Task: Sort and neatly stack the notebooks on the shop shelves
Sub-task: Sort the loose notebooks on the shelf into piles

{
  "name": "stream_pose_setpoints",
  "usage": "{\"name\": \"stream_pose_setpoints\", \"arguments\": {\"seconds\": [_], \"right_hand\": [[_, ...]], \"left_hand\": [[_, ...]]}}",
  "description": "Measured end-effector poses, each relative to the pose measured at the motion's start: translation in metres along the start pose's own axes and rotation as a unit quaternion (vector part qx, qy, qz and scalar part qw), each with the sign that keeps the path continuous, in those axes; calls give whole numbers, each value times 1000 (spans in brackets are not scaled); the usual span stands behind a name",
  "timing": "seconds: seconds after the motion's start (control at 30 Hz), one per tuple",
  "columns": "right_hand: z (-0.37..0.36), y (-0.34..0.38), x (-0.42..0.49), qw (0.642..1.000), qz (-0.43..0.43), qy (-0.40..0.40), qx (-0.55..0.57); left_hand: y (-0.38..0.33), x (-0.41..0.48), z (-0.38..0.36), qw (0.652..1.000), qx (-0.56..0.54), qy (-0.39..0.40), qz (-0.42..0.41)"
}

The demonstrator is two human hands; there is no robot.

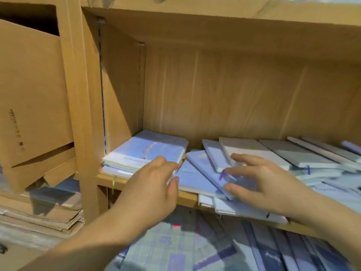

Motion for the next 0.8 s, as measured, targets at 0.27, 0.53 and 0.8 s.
{"name": "stream_pose_setpoints", "arguments": {"seconds": [0.27, 0.53, 0.8], "right_hand": [[-12, -15, -10, 997, 35, -26, -62], [-15, -18, -17, 999, 23, -22, -39], [-1, -21, -6, 998, 16, -52, 30]], "left_hand": [[-23, 16, -45, 973, 121, 194, 8], [-28, 12, -34, 994, -78, 49, 59], [-31, 19, -65, 839, -396, 11, 373]]}}
Point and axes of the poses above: each hand's wrist, its own x-axis towards the middle knuckle, its own z-axis out of the back of the hand, y = z × x, the point moved 5 cm from there along x, towards the middle knuckle, and after that the axes turned 14 degrees about -z, right-handed, at the moved point
